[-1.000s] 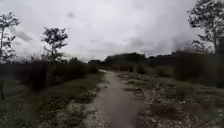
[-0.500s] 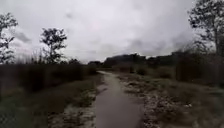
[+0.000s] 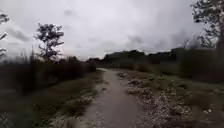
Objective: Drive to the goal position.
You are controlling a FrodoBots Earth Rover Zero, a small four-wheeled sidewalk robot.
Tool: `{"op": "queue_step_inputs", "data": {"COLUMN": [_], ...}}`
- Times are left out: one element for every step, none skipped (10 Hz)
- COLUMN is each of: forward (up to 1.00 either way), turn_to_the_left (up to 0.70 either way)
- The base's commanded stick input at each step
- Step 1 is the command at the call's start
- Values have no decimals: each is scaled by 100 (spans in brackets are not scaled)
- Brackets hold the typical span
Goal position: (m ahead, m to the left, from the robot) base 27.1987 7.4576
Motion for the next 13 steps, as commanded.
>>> {"op": "queue_step_inputs", "data": {"forward": [70,70,70,70,70,70,70,70,70,70,70,70,70], "turn_to_the_left": [0,0,0,0,0,0,0,0,0,0,0,0,0]}}
